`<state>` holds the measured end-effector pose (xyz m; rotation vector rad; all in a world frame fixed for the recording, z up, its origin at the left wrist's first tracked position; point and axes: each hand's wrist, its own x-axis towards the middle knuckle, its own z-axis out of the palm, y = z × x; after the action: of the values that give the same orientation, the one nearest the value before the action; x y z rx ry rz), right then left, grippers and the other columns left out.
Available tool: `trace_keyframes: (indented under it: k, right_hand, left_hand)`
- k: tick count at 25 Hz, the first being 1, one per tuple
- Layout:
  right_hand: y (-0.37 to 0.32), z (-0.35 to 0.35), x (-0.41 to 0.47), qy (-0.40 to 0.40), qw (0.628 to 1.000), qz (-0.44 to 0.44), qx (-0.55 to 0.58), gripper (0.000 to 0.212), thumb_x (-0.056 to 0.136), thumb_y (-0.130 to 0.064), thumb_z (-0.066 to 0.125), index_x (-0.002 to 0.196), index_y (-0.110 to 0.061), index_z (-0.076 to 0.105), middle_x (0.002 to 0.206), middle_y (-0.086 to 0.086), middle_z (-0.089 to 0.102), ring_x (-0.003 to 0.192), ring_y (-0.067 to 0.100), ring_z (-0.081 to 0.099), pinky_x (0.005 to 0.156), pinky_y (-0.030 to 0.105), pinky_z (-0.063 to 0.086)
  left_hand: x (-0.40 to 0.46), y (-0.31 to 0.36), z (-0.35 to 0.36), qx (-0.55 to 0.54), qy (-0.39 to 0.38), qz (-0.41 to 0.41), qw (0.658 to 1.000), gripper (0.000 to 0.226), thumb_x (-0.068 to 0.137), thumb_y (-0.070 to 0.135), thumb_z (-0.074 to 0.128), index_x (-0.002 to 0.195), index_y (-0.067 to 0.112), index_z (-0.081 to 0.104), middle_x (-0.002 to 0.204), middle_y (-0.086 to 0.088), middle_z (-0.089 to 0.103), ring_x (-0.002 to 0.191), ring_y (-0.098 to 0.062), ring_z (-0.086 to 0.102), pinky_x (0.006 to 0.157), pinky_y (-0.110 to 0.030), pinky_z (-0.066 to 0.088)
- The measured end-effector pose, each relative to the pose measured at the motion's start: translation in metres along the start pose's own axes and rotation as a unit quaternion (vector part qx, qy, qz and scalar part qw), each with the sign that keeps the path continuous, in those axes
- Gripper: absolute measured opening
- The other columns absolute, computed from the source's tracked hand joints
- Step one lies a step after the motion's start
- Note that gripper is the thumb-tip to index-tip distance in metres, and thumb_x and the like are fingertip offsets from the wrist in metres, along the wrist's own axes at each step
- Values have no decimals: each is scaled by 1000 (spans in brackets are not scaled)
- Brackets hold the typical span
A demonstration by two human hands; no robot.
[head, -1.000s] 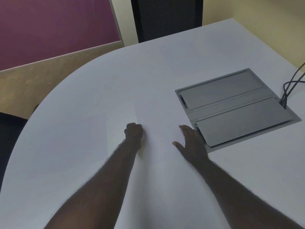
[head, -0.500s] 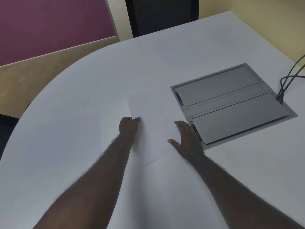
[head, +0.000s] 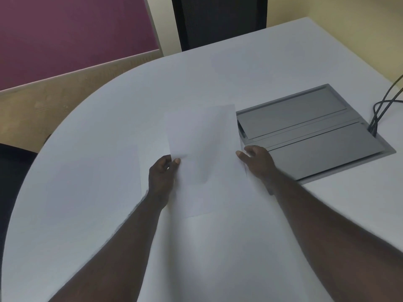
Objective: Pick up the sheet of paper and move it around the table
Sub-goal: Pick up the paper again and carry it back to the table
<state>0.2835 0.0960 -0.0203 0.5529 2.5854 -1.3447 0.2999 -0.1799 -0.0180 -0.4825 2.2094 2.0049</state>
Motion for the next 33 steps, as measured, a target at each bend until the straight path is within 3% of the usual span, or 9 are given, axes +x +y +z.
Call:
trace_keyframes:
  k: [2, 4, 9, 17, 18, 19, 20, 24, 33]
  right_hand:
    - [-8, -1, -1, -85, 994, 25, 57, 27, 88, -34, 69, 97, -8, 71, 99, 9, 73, 89, 26, 65, 74, 21, 51]
    - [-11, 6, -8, -106, 987, 39, 111, 28, 88, -28, 70, 95, -1, 72, 102, 17, 75, 81, 23, 66, 73, 30, 55]
    - [-11, 9, -38, -56, 990, 11, 127, 48, 87, -26, 70, 97, 19, 59, 79, 13, 56, 75, 19, 49, 70, 34, 39]
    - [-47, -18, -118, -5, 983, -45, 180, 56, 87, -28, 69, 95, 25, 51, 86, 2, 37, 75, 19, 39, 69, 34, 31]
    - [-51, -22, -130, -4, 981, -46, 190, 57, 87, -27, 69, 99, 25, 51, 118, 35, 45, 77, 19, 42, 70, 35, 33]
    - [-54, -27, -146, -2, 979, -45, 197, 56, 87, -28, 70, 99, 24, 52, 75, 36, 52, 78, 18, 44, 70, 35, 34]
    - [-57, -32, -161, 1, 979, -44, 201, 52, 86, -27, 70, 97, 21, 56, 74, 12, 47, 77, 19, 46, 69, 36, 36]
    - [-65, -52, -225, 16, 967, -27, 251, 17, 87, -21, 71, 83, -4, 73, 86, 14, 71, 77, 23, 64, 74, 41, 53]
    - [-53, -103, -331, 46, 951, 4, 305, 14, 89, -18, 69, 84, -5, 71, 90, 15, 71, 77, 25, 66, 80, 40, 56]
  left_hand:
    - [-6, 2, -8, -13, -21, -6, 1000, 19, 82, 39, 69, 94, 23, 72, 101, -10, 75, 82, -19, 65, 78, -40, 52]
    - [-14, 4, -15, -24, -25, -9, 999, 15, 84, 36, 68, 91, 23, 72, 101, -9, 75, 84, -19, 66, 81, -43, 53]
    - [-37, 16, -26, -15, 18, -18, 1000, 6, 86, 23, 69, 85, 21, 75, 94, -8, 77, 80, -20, 69, 82, -44, 57]
    - [-105, 50, -43, -44, 90, -14, 995, 5, 84, 22, 73, 81, 18, 72, 79, 2, 74, 76, -20, 68, 73, -34, 59]
    - [-114, 54, -48, -49, 88, -11, 995, 6, 84, 22, 73, 81, 18, 71, 77, 3, 73, 75, -19, 66, 71, -33, 58]
    - [-124, 57, -53, -55, 81, -8, 995, 7, 85, 22, 73, 80, 18, 70, 74, 5, 72, 73, -18, 65, 68, -32, 58]
    - [-134, 61, -57, -61, 72, -3, 996, 8, 85, 23, 72, 79, 19, 70, 72, 7, 71, 72, -17, 65, 64, -29, 57]
    - [-180, 75, -69, -60, 33, 27, 997, 11, 86, 24, 70, 77, 18, 68, 75, 2, 67, 73, -18, 63, 60, -25, 56]
    - [-261, 101, -59, -73, -32, 40, 996, 12, 86, 28, 70, 84, 16, 71, 86, -1, 70, 77, -20, 63, 70, -31, 57]
